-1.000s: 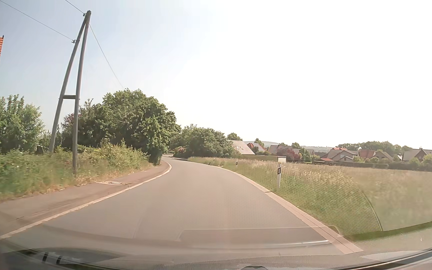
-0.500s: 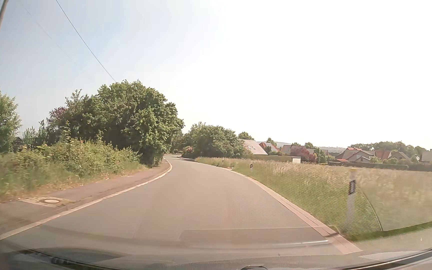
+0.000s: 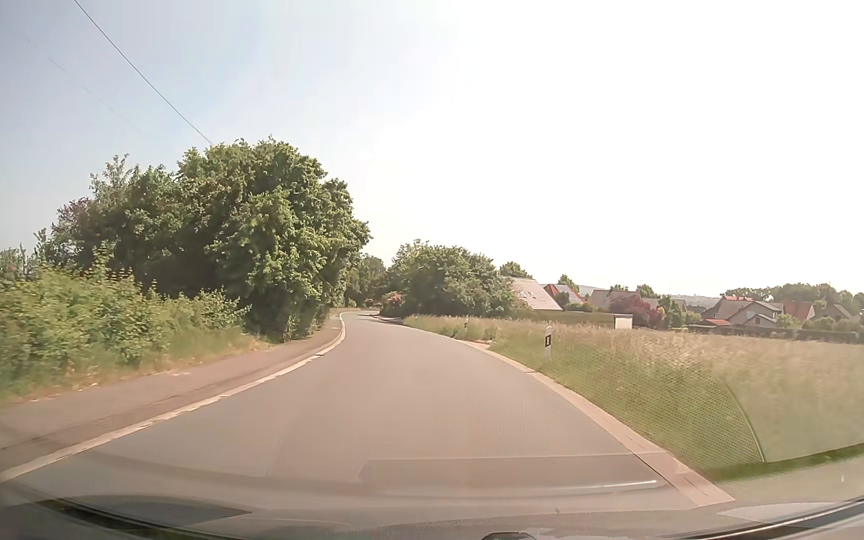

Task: Follow the waypoints while adhering to traffic rules and regulations

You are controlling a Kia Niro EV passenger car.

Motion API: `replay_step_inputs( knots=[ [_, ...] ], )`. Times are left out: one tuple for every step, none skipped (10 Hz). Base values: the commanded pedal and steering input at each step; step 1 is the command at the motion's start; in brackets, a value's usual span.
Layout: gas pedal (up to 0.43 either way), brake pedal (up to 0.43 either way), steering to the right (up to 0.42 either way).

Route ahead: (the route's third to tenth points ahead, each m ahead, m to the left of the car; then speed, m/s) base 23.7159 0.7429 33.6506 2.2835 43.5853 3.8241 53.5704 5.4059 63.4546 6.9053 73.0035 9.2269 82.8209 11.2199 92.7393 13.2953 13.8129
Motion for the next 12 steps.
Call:
replay_step_inputs(
  knots=[
    [0.138, 0.0, -0.023],
    [0.15, 0.0, -0.023],
    [0.15, 0.0, -0.023],
    [0.15, 0.0, -0.023],
    [0.15, 0.0, -0.023],
    [0.15, 0.0, -0.023],
    [0.15, 0.0, -0.023],
    [0.15, 0.0, -0.023],
    [0.15, 0.0, -0.023],
    [0.15, 0.0, -0.023],
    [0.15, 0.0, -0.023],
    [0.15, 0.0, -0.023]
  ],
)
